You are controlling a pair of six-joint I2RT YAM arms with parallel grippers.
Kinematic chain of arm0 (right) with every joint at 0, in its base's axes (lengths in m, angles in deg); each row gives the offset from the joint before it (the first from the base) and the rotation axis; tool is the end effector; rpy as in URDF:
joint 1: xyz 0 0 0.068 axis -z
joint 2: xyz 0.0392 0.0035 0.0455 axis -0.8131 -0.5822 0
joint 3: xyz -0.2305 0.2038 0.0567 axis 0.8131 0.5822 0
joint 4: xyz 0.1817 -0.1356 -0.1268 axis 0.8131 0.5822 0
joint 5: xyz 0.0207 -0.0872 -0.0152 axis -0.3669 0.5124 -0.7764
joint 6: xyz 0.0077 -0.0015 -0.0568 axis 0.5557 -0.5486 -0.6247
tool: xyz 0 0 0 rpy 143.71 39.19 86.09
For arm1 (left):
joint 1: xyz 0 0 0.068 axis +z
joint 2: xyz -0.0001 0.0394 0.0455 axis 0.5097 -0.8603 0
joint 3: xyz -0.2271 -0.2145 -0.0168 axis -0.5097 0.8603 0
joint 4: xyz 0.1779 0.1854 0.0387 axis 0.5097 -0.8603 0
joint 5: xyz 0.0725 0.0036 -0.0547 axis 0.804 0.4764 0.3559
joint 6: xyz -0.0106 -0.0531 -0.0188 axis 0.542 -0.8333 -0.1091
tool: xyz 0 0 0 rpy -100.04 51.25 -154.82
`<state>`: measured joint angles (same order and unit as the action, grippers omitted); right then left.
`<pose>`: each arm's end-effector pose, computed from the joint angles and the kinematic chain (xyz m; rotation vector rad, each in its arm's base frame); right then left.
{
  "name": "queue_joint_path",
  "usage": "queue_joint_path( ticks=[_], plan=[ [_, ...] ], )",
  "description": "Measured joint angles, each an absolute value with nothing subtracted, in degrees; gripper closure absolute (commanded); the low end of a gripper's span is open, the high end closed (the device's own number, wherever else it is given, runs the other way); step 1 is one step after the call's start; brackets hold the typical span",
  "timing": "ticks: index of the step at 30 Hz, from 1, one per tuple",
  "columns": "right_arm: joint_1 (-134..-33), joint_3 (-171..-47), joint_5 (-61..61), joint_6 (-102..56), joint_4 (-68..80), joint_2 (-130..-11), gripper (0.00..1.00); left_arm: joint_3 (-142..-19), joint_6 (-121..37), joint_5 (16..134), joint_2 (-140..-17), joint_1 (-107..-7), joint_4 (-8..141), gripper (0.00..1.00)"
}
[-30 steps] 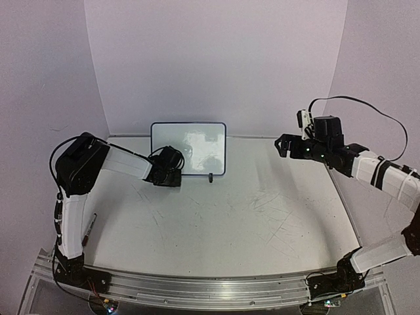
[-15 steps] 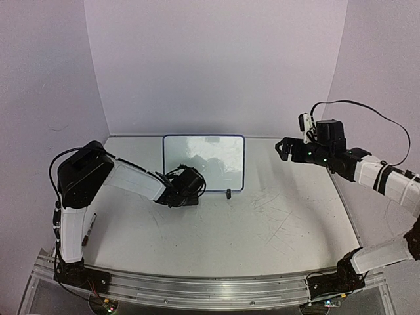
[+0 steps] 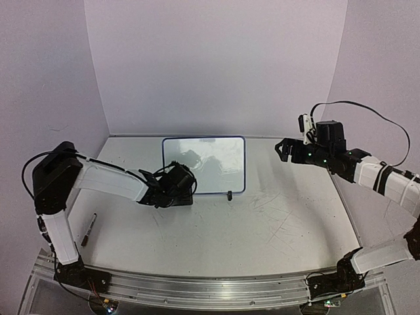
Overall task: Write a sentence on the whiteboard
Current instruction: Move the whiteboard stand to the center of the board, then pick up the whiteboard marker from the center of the board.
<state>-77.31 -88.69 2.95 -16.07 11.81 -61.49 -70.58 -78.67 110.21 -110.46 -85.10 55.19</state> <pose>0.2580 0.1127 0.3441 -0.2142 2.0052 0.4924 0.2421 -0.3071 0.1869 -0.0511 2.3884 -0.2489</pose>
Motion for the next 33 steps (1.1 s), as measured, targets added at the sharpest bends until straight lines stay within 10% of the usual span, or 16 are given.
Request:
queue_joint_path(
  ticks=[9, 33],
  plan=[
    [-77.3, -87.7, 2.7, -17.2, 10.2, -61.5, 0.02, -67.8, -74.4, 110.7, -91.6, -82.0, 37.8, 0.12],
    [-77.3, -86.8, -4.0, -19.0, 7.3, -62.3, 0.02, -55.9, -80.4, 99.7, -75.1, -29.2, 9.9, 0.06]
  ],
)
